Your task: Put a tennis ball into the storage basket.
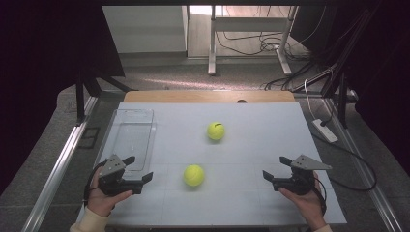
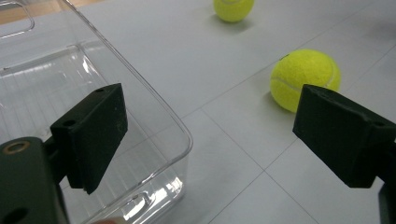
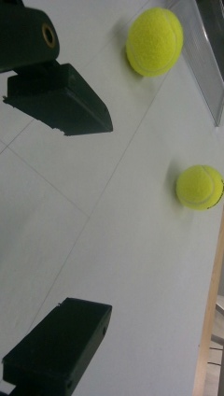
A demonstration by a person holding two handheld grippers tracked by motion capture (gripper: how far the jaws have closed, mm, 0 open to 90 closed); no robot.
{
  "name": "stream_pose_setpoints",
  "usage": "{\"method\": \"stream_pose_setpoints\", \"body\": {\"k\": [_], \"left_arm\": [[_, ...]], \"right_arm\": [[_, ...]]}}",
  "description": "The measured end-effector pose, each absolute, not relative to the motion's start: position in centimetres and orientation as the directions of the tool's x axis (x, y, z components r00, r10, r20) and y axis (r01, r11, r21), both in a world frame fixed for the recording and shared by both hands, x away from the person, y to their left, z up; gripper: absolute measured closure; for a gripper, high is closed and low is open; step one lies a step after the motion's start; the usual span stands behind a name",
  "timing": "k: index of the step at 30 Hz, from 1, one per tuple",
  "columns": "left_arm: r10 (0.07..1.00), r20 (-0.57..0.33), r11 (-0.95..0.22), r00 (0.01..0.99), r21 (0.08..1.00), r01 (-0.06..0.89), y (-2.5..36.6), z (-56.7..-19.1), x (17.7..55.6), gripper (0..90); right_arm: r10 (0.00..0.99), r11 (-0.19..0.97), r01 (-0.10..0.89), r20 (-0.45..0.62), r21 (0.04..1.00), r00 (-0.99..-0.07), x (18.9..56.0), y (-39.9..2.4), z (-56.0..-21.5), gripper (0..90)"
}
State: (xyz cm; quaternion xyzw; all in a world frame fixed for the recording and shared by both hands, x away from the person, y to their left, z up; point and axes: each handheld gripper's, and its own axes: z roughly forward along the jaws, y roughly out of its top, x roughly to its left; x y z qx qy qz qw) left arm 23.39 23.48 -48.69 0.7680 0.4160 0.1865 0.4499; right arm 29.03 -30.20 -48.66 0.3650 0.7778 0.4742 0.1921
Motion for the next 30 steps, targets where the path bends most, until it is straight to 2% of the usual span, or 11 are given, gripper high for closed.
{"method": "stream_pose_setpoints", "body": {"k": [30], "left_arm": [[0.815, -0.064, -0.252, 0.576, 0.856, 0.451, 23.54, -48.50, 23.54, 10.9]], "right_arm": [[0.746, 0.282, 0.390, 0.056, 0.877, -0.664, 28.97, -30.15, -48.98, 12.0]]}}
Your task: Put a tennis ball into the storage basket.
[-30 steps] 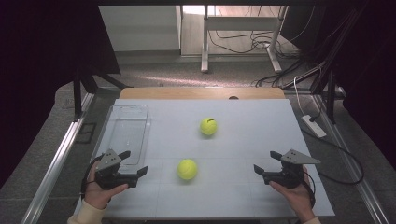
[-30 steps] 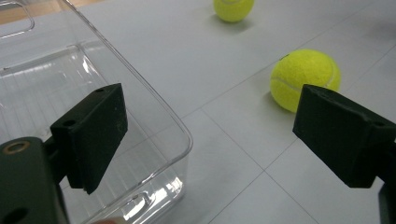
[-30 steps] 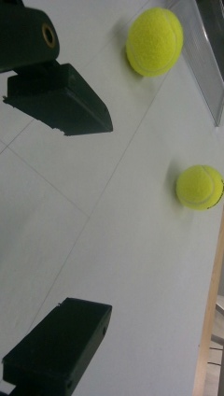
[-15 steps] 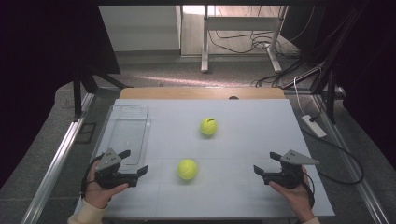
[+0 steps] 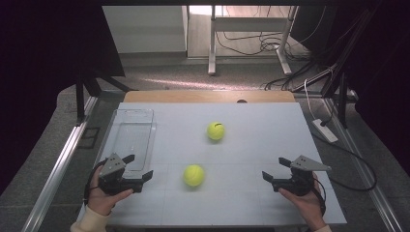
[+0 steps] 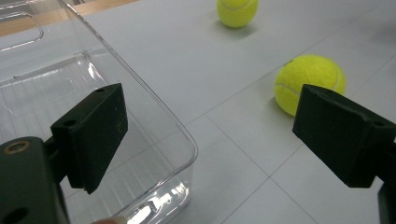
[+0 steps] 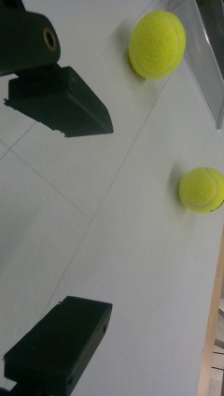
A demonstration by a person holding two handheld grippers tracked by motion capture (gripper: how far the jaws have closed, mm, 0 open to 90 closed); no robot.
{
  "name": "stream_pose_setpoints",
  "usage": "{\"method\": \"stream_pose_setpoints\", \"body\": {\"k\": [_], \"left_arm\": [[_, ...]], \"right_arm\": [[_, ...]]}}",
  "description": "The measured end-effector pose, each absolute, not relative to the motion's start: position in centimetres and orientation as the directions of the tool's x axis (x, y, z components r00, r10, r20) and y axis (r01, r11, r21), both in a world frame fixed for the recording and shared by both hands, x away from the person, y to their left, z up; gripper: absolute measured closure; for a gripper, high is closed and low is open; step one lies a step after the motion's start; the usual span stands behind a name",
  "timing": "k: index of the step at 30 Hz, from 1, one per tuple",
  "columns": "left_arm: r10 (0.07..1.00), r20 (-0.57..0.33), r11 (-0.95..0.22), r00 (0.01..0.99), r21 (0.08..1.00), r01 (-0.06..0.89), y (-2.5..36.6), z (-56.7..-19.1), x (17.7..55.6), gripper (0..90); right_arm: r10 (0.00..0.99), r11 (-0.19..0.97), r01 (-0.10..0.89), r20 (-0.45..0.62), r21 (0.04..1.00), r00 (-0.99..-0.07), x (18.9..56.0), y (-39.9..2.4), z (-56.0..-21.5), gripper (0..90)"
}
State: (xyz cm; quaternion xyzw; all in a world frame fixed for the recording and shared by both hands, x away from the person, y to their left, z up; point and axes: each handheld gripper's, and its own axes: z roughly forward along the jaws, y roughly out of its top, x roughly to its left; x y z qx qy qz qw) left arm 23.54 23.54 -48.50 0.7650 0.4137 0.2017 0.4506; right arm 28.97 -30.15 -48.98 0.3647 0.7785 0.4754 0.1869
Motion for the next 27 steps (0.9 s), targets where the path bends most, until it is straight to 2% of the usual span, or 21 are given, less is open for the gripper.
{"method": "stream_pose_setpoints", "body": {"k": [27], "left_arm": [[0.806, -0.078, -0.252, 0.586, 0.851, 0.460, 22.4, -47.7, 24.4, 10.3]], "right_arm": [[0.740, 0.280, 0.391, 0.062, 0.877, -0.669, 29.0, -30.2, -49.2, 12.1]]}}
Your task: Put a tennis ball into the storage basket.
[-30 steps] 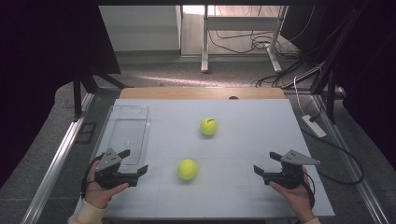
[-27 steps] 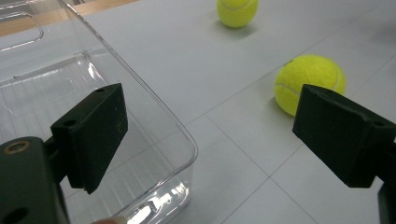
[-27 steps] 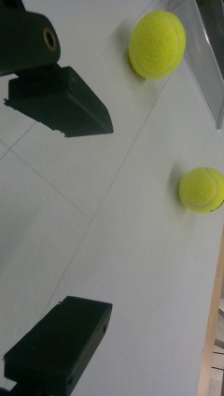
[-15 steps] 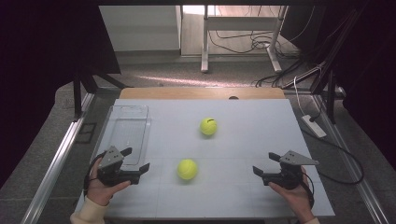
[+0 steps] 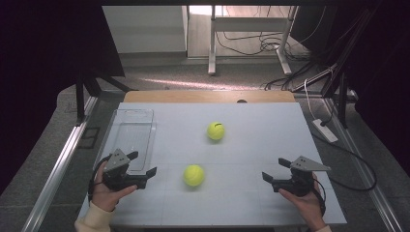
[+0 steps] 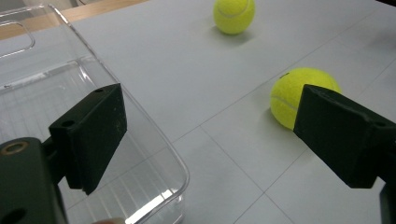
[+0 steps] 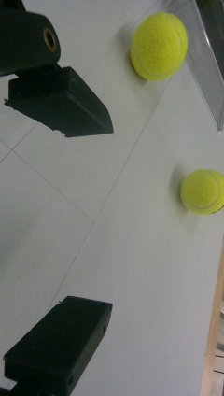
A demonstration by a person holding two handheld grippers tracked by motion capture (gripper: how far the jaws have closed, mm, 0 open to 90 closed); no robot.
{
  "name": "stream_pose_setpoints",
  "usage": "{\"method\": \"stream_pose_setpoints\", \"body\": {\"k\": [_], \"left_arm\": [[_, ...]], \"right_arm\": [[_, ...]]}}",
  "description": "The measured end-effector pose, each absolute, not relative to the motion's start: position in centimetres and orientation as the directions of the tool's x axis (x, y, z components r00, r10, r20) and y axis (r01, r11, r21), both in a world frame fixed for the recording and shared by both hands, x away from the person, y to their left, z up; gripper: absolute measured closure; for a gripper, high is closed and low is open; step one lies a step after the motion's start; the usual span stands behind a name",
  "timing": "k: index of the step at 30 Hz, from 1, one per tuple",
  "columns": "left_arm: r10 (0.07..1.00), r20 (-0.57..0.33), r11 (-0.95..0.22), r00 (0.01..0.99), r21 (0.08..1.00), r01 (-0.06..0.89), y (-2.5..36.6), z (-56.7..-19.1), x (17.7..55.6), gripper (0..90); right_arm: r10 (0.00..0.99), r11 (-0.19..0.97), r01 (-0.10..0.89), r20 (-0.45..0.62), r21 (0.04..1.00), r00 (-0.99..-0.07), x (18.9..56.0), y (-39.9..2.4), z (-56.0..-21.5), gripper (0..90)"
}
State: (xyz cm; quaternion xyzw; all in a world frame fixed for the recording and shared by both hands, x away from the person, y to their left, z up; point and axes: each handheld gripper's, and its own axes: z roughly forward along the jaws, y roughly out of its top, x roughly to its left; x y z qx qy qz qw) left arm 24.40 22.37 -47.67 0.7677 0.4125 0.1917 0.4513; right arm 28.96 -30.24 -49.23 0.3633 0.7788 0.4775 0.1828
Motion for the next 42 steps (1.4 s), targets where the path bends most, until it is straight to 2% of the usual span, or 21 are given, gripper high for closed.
{"method": "stream_pose_setpoints", "body": {"k": [42], "left_arm": [[0.763, -0.063, -0.297, 0.643, 0.850, 0.436, 20.0, -45.4, 25.3, 10.1]], "right_arm": [[0.742, 0.307, 0.377, 0.028, 0.874, -0.670, 29.1, -29.9, -49.5, 12.5]]}}
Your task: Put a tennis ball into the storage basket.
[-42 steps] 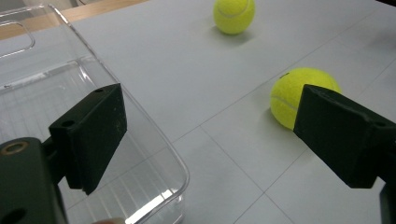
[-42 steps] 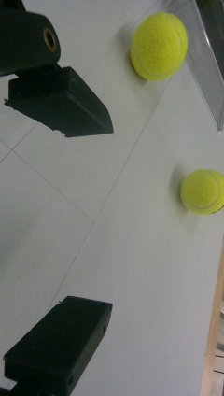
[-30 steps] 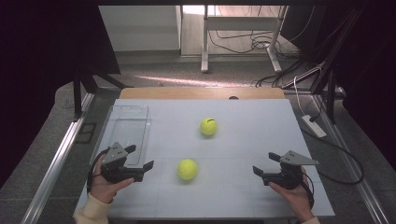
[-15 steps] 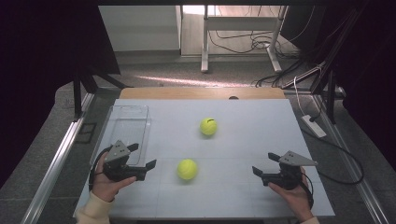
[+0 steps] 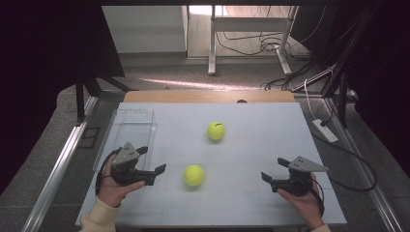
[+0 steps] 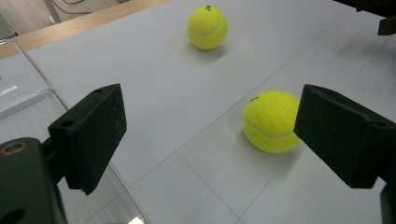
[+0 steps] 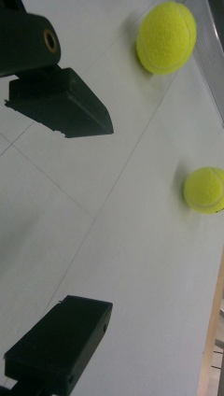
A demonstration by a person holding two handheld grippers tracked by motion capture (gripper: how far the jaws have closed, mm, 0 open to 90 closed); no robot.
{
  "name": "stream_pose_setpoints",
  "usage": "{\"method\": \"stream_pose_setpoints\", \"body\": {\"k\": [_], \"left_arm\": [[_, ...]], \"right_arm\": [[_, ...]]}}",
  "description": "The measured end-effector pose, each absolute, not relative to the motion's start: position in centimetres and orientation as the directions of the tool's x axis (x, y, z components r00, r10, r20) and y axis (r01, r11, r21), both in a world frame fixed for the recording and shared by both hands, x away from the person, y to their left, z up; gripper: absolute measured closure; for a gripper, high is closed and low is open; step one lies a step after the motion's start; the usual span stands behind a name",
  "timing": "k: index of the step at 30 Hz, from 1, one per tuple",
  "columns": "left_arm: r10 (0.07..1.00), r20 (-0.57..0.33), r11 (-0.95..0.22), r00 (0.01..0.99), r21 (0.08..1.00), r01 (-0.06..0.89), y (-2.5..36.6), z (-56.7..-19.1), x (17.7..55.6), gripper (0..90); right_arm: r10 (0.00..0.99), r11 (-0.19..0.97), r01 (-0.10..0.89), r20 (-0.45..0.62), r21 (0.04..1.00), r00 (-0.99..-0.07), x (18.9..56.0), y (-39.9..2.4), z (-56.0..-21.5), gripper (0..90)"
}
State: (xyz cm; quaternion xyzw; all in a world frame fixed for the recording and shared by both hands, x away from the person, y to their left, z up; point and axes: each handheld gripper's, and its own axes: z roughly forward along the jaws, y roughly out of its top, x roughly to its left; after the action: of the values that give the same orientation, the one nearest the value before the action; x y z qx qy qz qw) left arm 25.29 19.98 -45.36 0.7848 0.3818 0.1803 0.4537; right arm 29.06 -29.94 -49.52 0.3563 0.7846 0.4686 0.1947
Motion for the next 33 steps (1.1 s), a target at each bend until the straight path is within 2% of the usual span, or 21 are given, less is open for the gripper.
{"method": "stream_pose_setpoints", "body": {"k": [33], "left_arm": [[0.684, -0.049, -0.383, 0.728, 0.825, 0.416, 16.5, -44.9, 26.9, 10.1]], "right_arm": [[0.744, 0.316, 0.375, 0.017, 0.872, -0.668, 29.1, -29.9, -49.6, 12.6]]}}
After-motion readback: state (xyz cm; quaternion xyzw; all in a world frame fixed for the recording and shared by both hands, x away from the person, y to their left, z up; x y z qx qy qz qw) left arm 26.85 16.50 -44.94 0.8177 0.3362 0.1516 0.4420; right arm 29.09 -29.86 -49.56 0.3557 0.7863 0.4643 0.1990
